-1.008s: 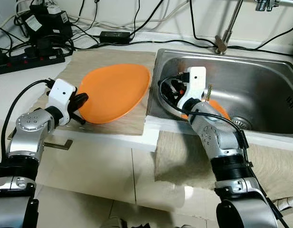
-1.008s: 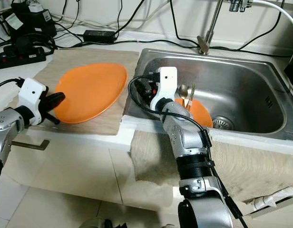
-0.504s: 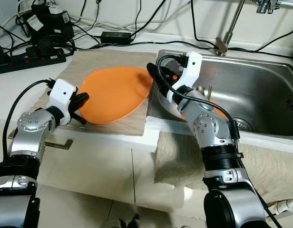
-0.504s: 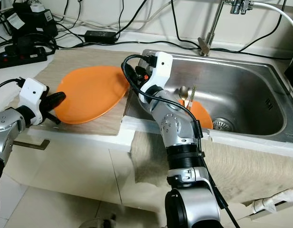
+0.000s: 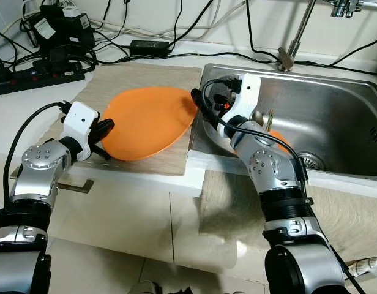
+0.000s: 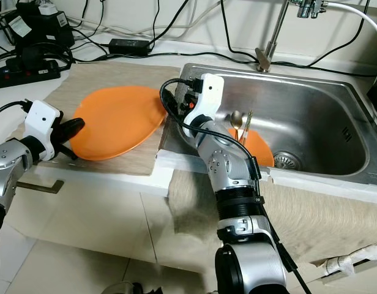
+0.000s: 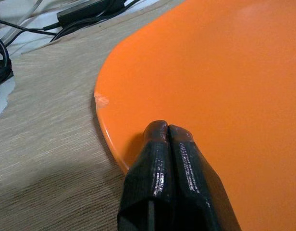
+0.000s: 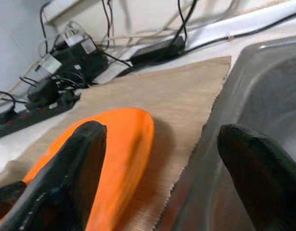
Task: Kitchen organization
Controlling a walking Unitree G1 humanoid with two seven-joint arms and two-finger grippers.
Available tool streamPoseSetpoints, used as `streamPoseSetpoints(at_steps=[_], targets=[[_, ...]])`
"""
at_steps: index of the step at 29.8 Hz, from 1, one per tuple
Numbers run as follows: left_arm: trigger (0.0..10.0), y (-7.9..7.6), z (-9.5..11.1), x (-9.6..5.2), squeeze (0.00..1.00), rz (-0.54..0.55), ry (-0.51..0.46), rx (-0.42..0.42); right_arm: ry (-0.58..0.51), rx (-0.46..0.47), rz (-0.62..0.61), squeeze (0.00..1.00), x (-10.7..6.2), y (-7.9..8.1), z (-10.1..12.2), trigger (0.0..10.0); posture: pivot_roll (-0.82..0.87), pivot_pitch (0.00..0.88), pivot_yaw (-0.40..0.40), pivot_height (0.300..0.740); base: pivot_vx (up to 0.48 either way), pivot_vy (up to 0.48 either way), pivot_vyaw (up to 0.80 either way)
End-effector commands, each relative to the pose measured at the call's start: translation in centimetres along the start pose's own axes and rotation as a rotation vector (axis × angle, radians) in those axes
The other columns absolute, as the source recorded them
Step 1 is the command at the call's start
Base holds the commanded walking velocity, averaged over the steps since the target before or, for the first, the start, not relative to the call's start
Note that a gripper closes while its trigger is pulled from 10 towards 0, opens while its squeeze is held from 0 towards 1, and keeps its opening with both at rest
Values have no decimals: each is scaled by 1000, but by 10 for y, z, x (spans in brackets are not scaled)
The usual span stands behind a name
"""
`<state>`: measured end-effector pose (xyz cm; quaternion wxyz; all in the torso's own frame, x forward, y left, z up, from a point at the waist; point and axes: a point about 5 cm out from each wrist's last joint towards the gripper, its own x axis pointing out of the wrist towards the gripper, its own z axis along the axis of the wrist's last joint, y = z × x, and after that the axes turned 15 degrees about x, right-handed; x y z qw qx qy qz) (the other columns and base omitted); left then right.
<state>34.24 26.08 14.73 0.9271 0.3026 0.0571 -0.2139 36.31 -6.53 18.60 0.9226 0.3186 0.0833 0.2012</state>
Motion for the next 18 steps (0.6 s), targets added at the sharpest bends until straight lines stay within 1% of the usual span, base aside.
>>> streamPoseSetpoints(at_steps=[1,2,3,4,5,8,9,10,11,14,18], targets=[[10000,-30,-36,-3,0,-113,171,-42,34,36,-30,114,0,-4,-7,10000,71,37,-20,740,0,0,0],[10000,-29,-36,-3,0,-112,171,-42,46,55,-39,0,0,-5,-10,10000,71,37,-20,740,0,0,0],[10000,-29,-36,-3,0,-112,171,-42,46,55,-39,0,0,-5,-10,10000,71,37,-20,740,0,0,0],[10000,-29,-36,-3,0,-112,171,-40,67,102,-50,0,1,-6,-16,10000,74,40,-20,740,0,0,0],[10000,-29,-36,-3,0,-112,172,-39,74,123,-48,0,1,-5,-18,10000,74,40,-20,740,0,0,0],[10000,-29,-36,-3,0,-111,173,-38,72,137,-38,0,1,-3,-18,10000,77,41,-21,740,0,0,0],[10000,-28,-37,-4,0,-109,175,-36,66,165,-6,0,2,4,-18,10000,78,42,-20,740,0,0,0],[10000,-28,-37,-4,0,-109,175,-36,66,165,-6,0,2,4,-18,10000,78,42,-20,740,0,0,0],[10000,-28,-37,-4,0,-109,176,-36,60,193,25,0,3,9,-17,10000,80,43,-20,740,0,0,0],[10000,-28,-37,-4,0,-108,177,-36,51,210,47,0,3,14,-15,10000,80,43,-20,740,0,0,0],[10000,-27,-37,-5,0,-107,177,-36,49,262,117,0,3,26,-13,10000,81,44,-21,740,0,0,0]])
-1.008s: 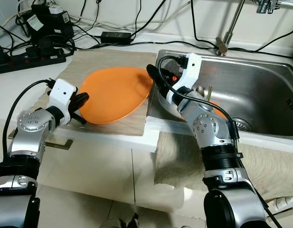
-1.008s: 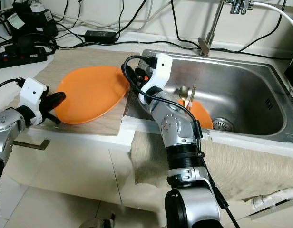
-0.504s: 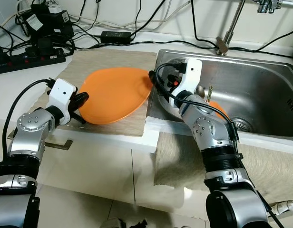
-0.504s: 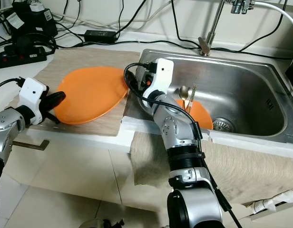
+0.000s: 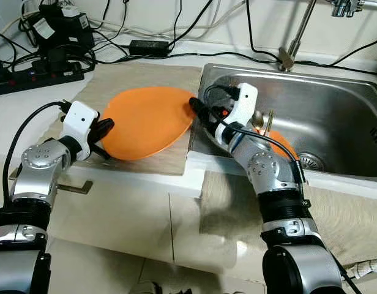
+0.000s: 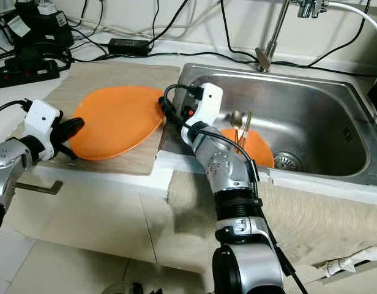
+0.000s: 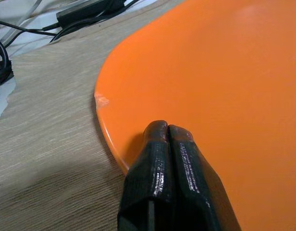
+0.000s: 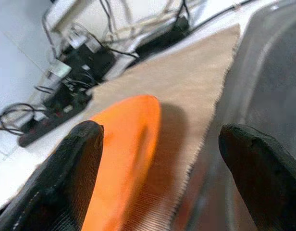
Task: Kitchen organization
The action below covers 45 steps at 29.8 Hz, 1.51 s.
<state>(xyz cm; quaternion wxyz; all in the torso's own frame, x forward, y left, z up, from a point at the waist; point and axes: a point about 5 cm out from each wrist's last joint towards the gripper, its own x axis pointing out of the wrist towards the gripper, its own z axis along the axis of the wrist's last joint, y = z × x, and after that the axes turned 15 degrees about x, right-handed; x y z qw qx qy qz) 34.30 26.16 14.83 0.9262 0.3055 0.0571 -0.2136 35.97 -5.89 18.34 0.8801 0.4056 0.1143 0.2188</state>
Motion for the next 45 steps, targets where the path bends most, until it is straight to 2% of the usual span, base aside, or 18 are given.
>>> streamPoseSetpoints(at_steps=[1,7,13,19,38,39,41,42,45], targets=[[10000,-29,-38,-4,0,-108,175,-41,15,66,81,0,5,22,-11,10000,81,44,-21,740,0,0,0],[10000,-29,-37,-4,0,-108,173,-41,33,51,98,0,6,26,-15,10000,83,44,-22,740,0,0,0],[10000,-30,-35,-2,0,-111,167,-40,70,31,44,0,11,14,-28,10000,82,46,-20,740,0,0,0],[10000,-29,-34,-1,0,-111,164,-36,104,24,30,0,16,14,-41,10000,87,46,-20,740,0,0,0],[10000,-28,-33,-1,0,-101,160,-36,97,-20,62,0,26,22,-45,10000,90,45,-26,740,0,0,0],[10000,-28,-32,-1,0,-101,159,-36,98,-21,65,0,27,22,-47,9294,91,43,-26,740,0,0,0],[10000,-28,-32,-1,0,-101,158,-36,99,-21,66,0,27,22,-47,9294,91,43,-26,740,0,0,0],[10000,-28,-32,0,0,-101,158,-35,99,-19,69,0,27,23,-48,0,92,42,-27,740,0,0,0],[10000,-28,-32,-1,0,-100,157,-34,99,-15,75,0,27,23,-48,0,93,41,-27,740,0,0,0]])
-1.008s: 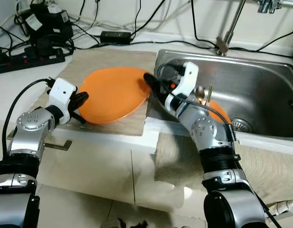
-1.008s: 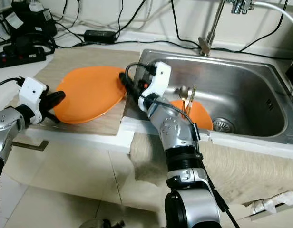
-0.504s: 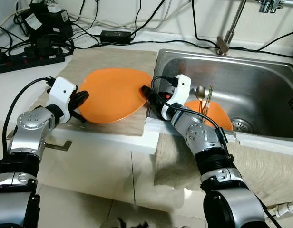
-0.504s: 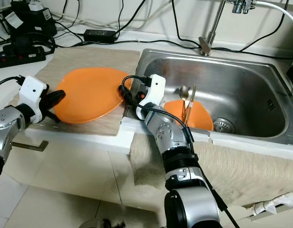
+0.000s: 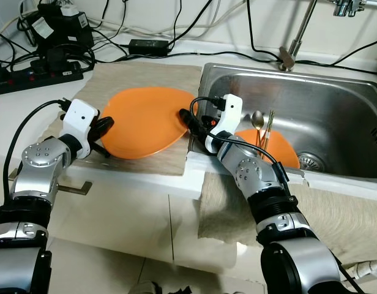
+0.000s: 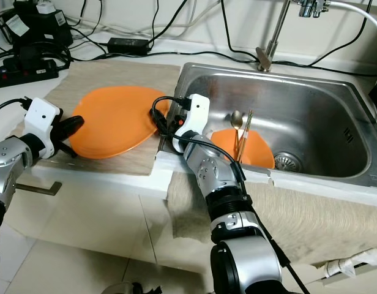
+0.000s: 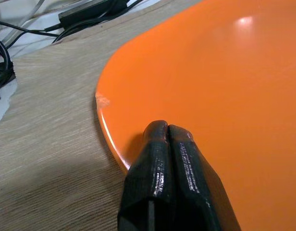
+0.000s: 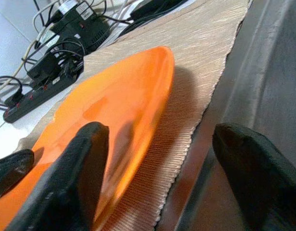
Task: Kitchen organization
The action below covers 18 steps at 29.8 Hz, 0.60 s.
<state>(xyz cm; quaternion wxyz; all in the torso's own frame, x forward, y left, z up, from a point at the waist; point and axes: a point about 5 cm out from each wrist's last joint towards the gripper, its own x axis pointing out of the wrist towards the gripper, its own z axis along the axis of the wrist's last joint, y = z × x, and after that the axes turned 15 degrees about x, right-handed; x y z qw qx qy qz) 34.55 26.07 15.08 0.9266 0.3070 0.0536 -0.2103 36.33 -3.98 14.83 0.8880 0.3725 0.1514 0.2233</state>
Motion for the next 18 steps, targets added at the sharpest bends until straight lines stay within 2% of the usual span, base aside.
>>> streamPoseSetpoints(at_steps=[1,18], targets=[[10000,-30,-34,-3,0,-108,160,-36,16,31,111,0,14,41,-12,0,94,40,-28,740,0,0,0],[10000,-30,-32,-2,0,-111,155,-32,2,56,112,0,14,39,-11,0,90,34,-30,740,0,0,0]])
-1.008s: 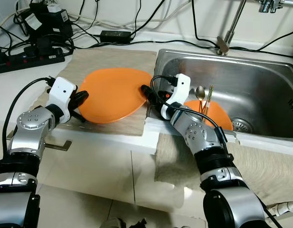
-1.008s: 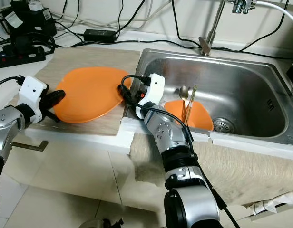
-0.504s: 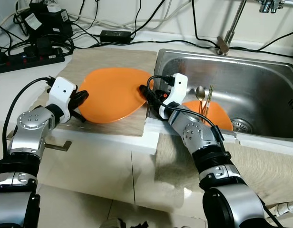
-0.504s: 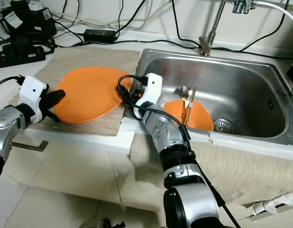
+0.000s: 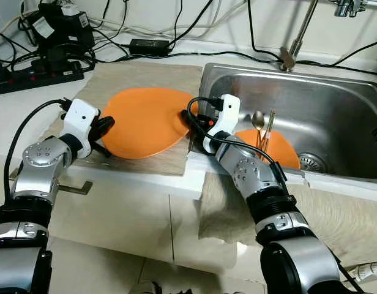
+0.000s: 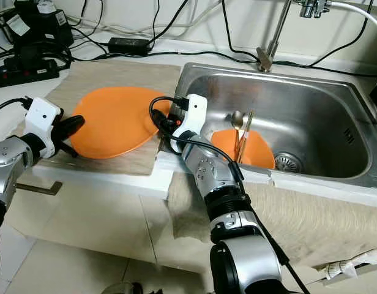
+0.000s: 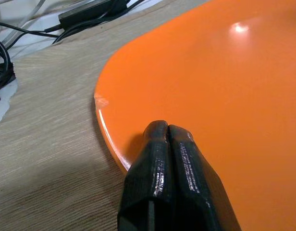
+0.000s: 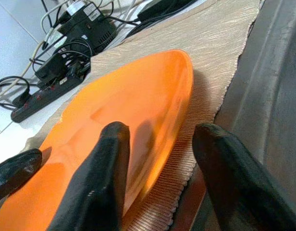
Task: Kitchen organization
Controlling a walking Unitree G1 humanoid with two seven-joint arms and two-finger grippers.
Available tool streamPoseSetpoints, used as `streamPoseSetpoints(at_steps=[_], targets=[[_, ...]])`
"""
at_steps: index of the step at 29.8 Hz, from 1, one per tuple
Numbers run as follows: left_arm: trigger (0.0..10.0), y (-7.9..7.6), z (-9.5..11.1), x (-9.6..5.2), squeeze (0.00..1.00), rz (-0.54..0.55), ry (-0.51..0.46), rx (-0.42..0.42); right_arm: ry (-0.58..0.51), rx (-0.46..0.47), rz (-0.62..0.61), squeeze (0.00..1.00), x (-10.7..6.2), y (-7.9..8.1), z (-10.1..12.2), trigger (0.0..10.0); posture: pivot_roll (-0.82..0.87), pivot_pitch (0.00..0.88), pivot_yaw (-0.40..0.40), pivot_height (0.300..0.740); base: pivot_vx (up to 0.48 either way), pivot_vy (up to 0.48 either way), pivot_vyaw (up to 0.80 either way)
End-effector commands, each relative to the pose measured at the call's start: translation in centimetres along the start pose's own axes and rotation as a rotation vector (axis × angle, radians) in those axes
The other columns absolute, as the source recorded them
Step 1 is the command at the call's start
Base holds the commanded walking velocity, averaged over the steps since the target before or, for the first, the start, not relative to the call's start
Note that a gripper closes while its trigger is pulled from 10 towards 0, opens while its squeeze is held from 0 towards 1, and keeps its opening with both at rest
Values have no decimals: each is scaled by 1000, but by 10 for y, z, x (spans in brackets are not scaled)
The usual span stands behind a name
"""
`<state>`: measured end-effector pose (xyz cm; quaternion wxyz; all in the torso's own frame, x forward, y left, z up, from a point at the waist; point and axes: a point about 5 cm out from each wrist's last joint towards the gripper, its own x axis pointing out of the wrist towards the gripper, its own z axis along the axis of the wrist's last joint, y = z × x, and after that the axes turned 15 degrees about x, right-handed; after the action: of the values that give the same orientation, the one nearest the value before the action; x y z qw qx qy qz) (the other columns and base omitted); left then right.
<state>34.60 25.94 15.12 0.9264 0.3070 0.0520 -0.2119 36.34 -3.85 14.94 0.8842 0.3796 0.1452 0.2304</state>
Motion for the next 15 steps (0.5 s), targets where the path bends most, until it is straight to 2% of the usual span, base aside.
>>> streamPoseSetpoints(at_steps=[1,15], targets=[[10000,-29,-33,-3,0,-109,158,-34,9,48,91,0,14,37,-12,0,90,34,-30,740,0,0,0],[10000,-27,-25,1,0,-97,127,-37,-16,124,77,0,13,34,-6,0,92,39,-29,740,0,0,0]])
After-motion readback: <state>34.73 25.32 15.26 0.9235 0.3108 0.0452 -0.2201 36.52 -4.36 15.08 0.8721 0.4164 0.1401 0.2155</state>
